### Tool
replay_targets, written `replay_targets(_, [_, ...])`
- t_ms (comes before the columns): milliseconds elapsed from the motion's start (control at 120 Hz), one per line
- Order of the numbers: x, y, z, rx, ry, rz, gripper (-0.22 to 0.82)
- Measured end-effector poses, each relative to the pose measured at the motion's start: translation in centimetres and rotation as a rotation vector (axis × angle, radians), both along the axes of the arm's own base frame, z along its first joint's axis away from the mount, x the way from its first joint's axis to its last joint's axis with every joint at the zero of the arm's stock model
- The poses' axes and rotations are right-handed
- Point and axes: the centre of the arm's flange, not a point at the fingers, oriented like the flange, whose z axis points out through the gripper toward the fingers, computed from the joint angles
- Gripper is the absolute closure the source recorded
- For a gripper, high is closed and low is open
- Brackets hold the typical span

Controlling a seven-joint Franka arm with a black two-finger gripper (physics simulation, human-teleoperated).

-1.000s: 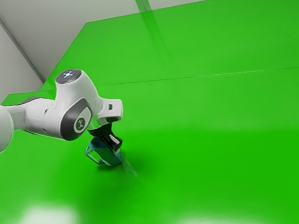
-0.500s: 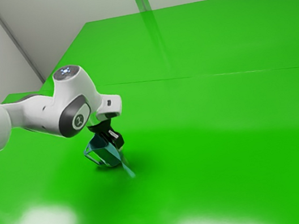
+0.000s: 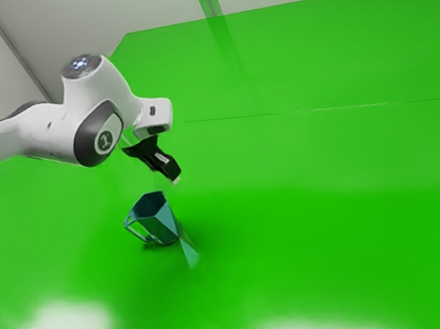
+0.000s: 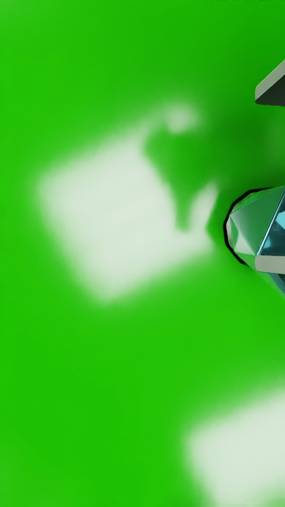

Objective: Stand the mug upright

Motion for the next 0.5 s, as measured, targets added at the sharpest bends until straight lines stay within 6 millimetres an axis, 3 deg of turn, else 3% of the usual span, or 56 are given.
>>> replay_targets(108, [2.9, -0.1, 4.7, -0.001, -0.050, 0.024, 0.15])
replay_targets(208, [5.9, 0.7, 7.2, -0.021, -0.040, 0.088, 0.09])
replay_targets(342, [9.4, 2.9, 7.7, -0.049, 0.025, 0.175, 0.05])
replay_targets(500, [9.6, 3.6, 7.7, -0.085, 0.119, 0.225, 0.02])
